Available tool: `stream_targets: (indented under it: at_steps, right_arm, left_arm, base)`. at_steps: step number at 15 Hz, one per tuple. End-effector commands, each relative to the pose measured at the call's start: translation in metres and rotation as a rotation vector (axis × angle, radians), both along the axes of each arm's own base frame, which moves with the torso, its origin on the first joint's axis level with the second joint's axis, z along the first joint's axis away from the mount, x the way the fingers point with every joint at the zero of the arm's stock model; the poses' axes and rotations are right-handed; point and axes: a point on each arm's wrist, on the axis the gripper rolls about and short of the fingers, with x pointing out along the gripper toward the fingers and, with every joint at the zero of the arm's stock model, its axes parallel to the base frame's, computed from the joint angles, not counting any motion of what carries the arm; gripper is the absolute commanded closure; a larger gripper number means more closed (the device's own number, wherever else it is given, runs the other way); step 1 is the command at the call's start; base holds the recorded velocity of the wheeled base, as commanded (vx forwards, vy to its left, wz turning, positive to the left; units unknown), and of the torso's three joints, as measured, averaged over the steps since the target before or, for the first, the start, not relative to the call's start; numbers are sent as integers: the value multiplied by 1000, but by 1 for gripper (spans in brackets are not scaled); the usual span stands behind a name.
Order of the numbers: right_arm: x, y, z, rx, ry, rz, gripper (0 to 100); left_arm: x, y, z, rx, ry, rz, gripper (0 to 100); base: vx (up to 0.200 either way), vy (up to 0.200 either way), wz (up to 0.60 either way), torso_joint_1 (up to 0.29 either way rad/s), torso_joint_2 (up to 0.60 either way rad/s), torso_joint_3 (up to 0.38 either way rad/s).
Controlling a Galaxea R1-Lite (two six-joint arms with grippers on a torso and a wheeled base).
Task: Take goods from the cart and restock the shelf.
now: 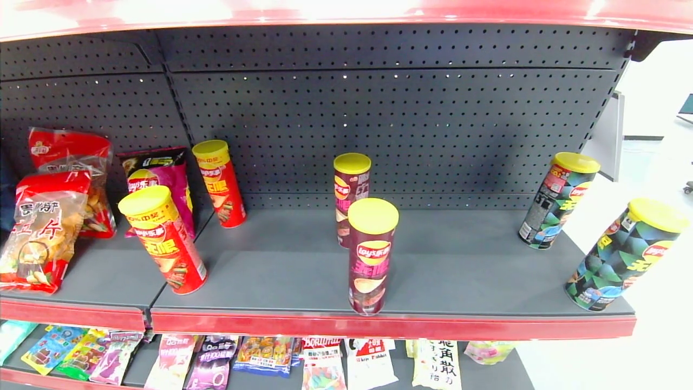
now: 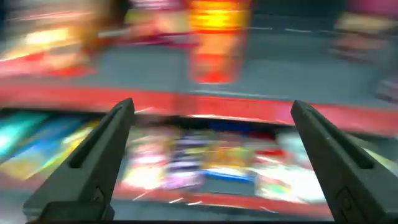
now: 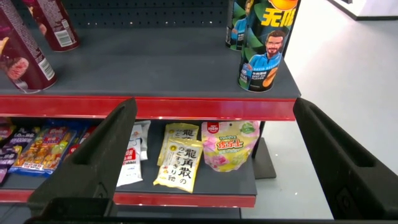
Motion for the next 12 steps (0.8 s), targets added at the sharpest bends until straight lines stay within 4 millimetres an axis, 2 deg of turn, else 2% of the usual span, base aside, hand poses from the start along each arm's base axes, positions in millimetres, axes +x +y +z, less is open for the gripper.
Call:
stream_targets:
  at_steps: [1,12]
  right_arm:
    - [0,0,0,1,1,0,0]
    - [0,0,0,4,0,6,0]
  left_arm:
    - [-2,-1,-10,26,-39,-85,0]
    - [-2,0,-10,41,-37,-42,0]
  base:
    - [0,0,0,0,0,0]
    - [0,0,0,0,0,0]
